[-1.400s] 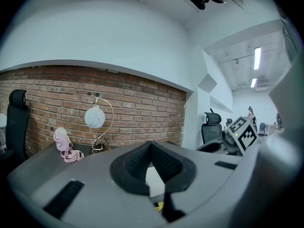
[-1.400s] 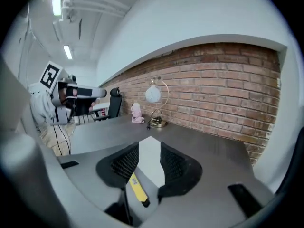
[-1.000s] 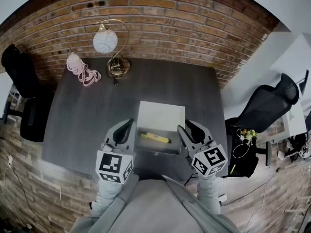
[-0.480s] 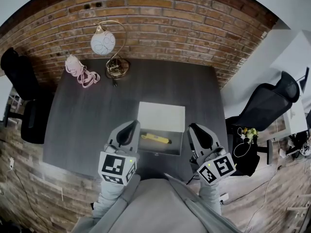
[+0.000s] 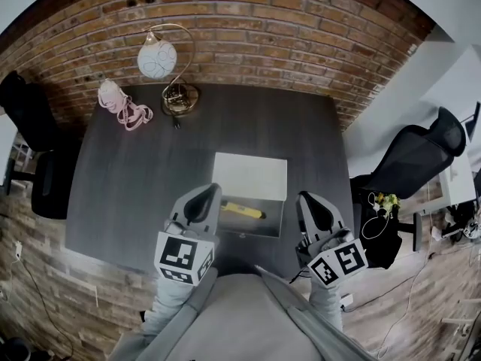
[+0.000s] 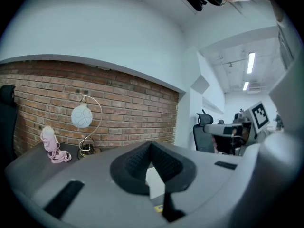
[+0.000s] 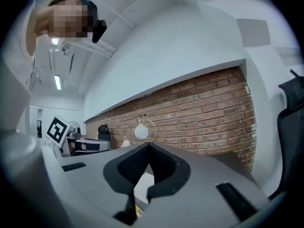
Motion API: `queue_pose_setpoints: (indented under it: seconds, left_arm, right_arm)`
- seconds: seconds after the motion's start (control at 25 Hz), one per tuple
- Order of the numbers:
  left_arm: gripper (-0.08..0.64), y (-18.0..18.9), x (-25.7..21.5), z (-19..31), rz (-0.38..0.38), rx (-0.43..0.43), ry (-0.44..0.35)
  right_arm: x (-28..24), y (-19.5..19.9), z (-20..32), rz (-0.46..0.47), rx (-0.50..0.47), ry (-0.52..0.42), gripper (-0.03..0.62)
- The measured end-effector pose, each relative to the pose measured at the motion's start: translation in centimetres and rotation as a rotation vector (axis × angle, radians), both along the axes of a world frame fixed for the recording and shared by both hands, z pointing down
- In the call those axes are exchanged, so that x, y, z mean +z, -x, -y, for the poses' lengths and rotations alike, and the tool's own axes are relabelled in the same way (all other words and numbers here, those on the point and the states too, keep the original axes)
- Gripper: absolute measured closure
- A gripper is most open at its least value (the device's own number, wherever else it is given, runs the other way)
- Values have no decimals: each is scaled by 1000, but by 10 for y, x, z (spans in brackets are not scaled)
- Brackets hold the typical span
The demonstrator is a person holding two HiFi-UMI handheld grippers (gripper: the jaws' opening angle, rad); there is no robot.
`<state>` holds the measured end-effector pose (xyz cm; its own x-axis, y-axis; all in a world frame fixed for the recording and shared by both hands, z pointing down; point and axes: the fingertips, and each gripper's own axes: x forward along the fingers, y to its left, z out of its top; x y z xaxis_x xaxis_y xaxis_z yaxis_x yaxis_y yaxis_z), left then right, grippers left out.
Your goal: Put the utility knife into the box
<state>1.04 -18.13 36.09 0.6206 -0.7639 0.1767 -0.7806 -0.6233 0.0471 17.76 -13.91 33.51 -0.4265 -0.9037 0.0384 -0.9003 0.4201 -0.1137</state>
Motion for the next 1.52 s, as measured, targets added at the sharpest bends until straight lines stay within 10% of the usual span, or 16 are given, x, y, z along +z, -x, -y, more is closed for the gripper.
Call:
queue_pose_setpoints:
  seconds: [1.52]
  left_arm:
    - [540, 7, 7, 3, -8, -1, 20]
  right_arm:
    - [13, 10, 2, -25, 26, 36, 575]
